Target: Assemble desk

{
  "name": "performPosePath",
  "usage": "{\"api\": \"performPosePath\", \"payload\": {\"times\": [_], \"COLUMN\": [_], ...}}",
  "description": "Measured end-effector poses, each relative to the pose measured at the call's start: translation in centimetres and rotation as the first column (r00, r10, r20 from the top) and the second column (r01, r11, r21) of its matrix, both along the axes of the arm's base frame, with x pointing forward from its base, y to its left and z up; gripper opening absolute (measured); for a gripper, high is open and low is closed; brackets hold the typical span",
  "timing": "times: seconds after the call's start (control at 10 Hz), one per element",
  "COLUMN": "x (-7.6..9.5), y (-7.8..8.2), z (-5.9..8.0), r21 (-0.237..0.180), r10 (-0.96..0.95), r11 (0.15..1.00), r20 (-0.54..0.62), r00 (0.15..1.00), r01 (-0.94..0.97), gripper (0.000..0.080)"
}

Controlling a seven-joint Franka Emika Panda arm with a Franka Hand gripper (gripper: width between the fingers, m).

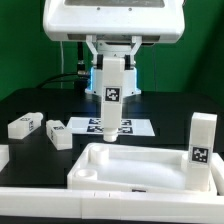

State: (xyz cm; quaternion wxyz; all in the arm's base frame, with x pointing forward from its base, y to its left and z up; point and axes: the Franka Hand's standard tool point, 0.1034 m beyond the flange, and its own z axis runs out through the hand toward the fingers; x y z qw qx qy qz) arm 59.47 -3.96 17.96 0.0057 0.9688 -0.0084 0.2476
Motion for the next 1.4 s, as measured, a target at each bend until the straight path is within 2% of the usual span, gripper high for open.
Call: {"api": "performPosePath", "payload": {"times": [0.2,0.3,0.5,0.8,0.9,1.0,1.2,1.4], "x": [3.1,3.9,3.7,3.6,3.4,3.2,3.2,3.2], "y": [-1.0,-1.6,-1.4,-1.7,-2.7,-3.6,-4.1,-3.4], "z": [-0.1,-0.6,-1.7,-1.8,-2.1,-2.6,-3.5,-3.9], "r21": [-0.007,-0.016,-0.013,-0.019,-0.037,-0.038,-0.038,-0.032], "r10": [0.011,0.013,0.012,0.017,0.033,0.022,0.012,0.014], "r11": [1.0,1.0,1.0,1.0,0.999,0.999,0.999,0.999], "r20": [0.005,0.006,-0.009,-0.011,-0.017,-0.025,-0.036,-0.041], "r00": [1.0,1.0,1.0,1.0,0.999,0.999,0.999,0.999], "r01": [-0.011,-0.013,-0.012,-0.017,-0.033,-0.023,-0.014,-0.015], "gripper": [0.029,0.029,0.029,0.029,0.029,0.029,0.029,0.029]}}
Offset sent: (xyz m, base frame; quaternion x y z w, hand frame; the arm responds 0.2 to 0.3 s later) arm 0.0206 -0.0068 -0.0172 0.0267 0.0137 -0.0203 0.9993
